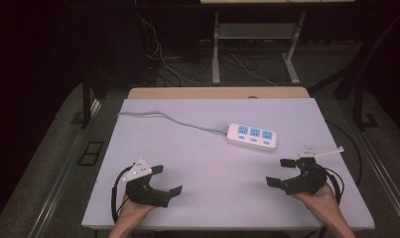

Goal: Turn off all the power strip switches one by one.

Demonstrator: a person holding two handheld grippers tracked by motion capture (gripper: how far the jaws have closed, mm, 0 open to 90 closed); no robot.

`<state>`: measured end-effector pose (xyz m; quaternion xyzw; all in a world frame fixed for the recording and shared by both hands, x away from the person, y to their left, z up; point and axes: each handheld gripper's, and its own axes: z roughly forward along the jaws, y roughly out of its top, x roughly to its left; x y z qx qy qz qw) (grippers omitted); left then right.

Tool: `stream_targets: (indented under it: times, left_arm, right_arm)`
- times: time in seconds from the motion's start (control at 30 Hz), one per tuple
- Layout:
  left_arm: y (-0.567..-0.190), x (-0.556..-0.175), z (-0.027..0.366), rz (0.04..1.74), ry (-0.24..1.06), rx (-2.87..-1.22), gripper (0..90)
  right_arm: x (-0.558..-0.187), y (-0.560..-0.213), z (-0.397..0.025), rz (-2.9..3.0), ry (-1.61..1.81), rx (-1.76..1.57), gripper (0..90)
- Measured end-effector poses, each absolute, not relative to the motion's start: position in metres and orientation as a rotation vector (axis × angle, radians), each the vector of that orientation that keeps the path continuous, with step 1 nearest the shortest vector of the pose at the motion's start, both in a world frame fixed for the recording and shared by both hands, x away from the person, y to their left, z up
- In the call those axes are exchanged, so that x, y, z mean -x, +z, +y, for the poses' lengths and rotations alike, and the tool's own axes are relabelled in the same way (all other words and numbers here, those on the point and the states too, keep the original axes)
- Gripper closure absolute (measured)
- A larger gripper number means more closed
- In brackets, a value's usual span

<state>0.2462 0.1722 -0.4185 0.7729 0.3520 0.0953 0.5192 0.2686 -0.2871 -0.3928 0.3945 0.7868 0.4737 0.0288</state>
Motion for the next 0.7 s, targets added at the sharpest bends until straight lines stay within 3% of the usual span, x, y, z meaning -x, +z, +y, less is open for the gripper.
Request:
stream_targets:
  times: [0.7]
  left_arm:
    - [-0.420, -0.246, 0.172, 0.846, 0.219, -1.863, 0.0]
  right_arm:
    - [-0.294, -0.377, -0.289, 2.477, 1.410, -1.199, 0.5]
